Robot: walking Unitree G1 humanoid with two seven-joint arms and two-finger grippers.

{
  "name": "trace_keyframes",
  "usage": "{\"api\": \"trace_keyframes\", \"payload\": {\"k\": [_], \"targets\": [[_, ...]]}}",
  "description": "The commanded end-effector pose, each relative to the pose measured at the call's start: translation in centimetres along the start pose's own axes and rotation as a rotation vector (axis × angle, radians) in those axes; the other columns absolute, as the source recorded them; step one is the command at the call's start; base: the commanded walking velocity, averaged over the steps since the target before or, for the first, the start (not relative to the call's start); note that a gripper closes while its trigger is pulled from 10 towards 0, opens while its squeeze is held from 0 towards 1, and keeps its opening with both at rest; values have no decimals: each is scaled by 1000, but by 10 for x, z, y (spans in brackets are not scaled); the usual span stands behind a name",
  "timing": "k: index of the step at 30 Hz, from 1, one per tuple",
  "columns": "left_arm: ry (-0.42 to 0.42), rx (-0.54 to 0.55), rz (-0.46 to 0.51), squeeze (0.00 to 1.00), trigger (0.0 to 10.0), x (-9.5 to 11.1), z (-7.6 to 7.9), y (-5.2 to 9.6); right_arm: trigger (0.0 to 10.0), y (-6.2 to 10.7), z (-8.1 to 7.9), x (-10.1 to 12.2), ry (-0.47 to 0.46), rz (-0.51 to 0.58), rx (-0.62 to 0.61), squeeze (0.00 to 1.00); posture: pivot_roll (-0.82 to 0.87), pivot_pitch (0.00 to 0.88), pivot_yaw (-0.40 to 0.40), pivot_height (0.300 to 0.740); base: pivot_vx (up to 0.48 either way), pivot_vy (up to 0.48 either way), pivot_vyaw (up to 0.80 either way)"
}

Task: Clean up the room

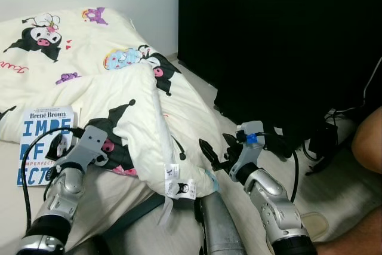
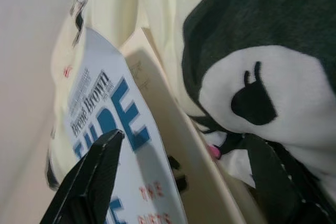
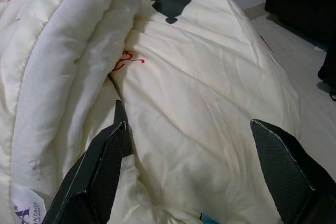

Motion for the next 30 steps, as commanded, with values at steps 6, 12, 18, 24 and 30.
{"api": "trace_keyframes", "payload": {"k": [6,12,18,24,30], "targets": [[-113,-84,-74,0,10000,-30,-2,2,10000,1,1,-6,-9,-13,-1,0,-289,195,-33,505,0,0,0],[-148,-233,-207,0,10000,-60,22,15,10000,1,1,-5,-8,-14,-2,0,-293,194,-36,505,0,0,0],[-121,-267,-364,0,10000,-91,34,33,10000,1,3,-4,-4,-13,-2,0,-287,192,-44,505,0,0,0],[-75,-129,-366,0,10000,-89,14,26,10000,0,1,-3,-3,-11,4,0,-288,192,-43,505,0,0,0],[5,-86,-391,0,10000,-87,18,27,10000,0,1,-3,-4,-11,4,0,-290,192,-44,505,0,0,0]]}}
Point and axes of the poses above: a point about 5 cm out from each wrist's last joint towards the gripper, its own y axis pointing back from the gripper into the wrist, its own x axis along the axis of the wrist's last joint, z = x × y, the point moved 5 cm from there along -y, pointing out of the wrist towards the gripper, and after that the axes turned 9 degrees about -y, right-handed, at the moved point
